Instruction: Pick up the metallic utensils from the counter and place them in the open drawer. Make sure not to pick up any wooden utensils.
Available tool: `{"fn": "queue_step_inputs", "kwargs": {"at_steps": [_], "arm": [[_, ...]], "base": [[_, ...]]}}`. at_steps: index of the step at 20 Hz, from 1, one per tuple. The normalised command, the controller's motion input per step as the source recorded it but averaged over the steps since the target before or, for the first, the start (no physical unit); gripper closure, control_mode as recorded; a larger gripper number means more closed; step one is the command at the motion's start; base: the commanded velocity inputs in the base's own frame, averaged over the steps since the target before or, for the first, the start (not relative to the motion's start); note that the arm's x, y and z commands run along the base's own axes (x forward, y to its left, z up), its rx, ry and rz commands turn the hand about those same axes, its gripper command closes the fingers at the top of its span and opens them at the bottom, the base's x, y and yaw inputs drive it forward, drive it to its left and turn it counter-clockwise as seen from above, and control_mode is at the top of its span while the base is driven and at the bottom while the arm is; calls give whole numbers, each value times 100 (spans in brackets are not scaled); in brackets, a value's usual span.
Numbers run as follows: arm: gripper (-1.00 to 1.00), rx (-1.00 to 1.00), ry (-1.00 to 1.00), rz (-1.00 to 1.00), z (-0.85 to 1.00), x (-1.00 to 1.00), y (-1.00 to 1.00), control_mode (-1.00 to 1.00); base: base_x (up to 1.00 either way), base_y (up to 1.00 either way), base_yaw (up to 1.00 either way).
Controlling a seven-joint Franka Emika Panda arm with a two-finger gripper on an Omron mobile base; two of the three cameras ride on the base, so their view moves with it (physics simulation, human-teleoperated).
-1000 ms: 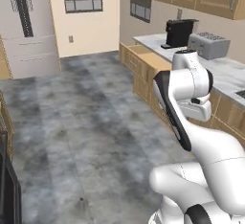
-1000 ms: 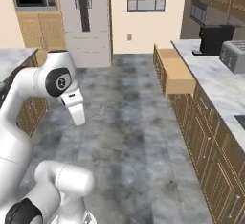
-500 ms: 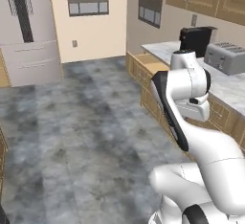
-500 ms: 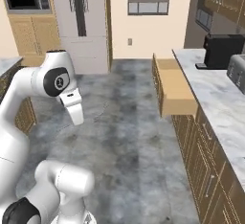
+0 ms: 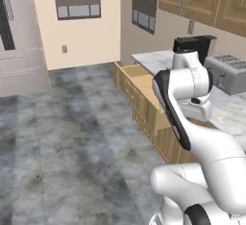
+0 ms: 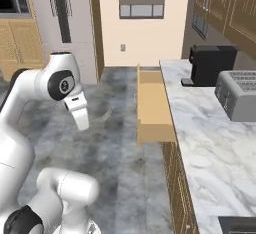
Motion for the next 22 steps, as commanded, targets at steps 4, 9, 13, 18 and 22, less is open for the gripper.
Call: {"fn": "queue_step_inputs", "kwargs": {"at_steps": [4, 9, 13, 18, 22], "arm": [[100, 0, 0, 0, 0, 0, 0, 100], [100, 0, 0, 0, 0, 0, 0, 100], [100, 0, 0, 0, 0, 0, 0, 100], [100, 0, 0, 0, 0, 0, 0, 100], [100, 0, 0, 0, 0, 0, 0, 100]], "base": [[71, -2, -12], [56, 0, -19], [53, -6, -21], [44, 0, -24], [46, -6, -24]]}}
